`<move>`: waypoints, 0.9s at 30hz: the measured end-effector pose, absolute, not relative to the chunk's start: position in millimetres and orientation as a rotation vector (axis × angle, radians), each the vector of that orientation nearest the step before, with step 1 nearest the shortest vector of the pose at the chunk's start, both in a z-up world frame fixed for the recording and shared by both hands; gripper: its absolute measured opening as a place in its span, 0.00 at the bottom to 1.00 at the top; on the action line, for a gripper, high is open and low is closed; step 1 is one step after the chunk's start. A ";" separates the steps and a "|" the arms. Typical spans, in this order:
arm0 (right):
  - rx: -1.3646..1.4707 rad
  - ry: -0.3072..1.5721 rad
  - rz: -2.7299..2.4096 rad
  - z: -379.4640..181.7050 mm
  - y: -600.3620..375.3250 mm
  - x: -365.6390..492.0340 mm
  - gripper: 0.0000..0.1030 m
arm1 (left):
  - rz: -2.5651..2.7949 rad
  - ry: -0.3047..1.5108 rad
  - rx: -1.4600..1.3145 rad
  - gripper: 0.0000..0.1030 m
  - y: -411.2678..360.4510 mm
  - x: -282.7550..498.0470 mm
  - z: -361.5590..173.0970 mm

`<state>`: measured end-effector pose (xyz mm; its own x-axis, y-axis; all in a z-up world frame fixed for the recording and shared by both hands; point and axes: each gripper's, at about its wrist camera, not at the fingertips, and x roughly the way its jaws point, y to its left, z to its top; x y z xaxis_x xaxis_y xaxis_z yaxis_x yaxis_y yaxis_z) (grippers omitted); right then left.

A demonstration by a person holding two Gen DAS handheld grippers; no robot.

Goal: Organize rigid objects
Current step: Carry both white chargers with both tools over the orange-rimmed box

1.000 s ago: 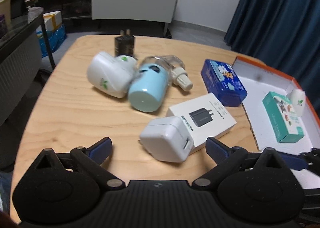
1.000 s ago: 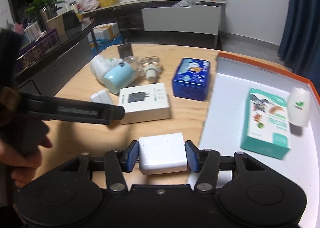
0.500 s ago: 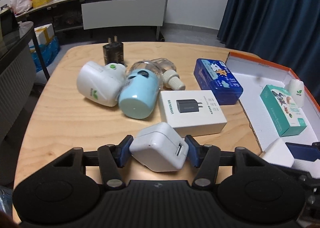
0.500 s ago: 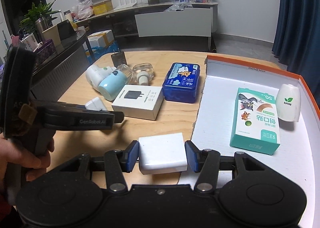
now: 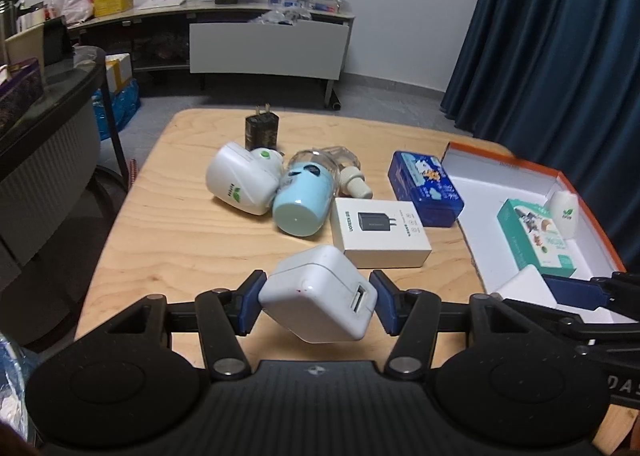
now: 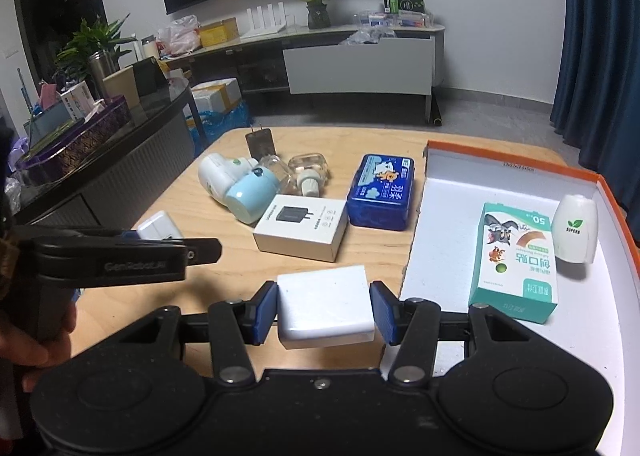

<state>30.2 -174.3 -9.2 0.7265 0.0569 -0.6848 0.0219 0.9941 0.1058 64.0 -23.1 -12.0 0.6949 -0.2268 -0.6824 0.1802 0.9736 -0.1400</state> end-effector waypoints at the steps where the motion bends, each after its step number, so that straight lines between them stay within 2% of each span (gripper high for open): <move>1: 0.110 0.753 0.018 -7.6 -174.5 28.3 0.60 | -0.221 0.764 -0.070 0.55 -22.8 61.4 -9.2; 27: 0.140 0.715 -0.061 5.2 -204.5 -17.7 0.60 | -0.235 0.743 -0.082 0.55 -38.5 18.0 11.2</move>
<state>-17.7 -204.5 5.2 0.7540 -0.0078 -0.6569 0.1034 0.9889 0.1069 18.0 -38.5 11.2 0.7119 -0.2406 -0.6598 0.1830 0.9706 -0.1566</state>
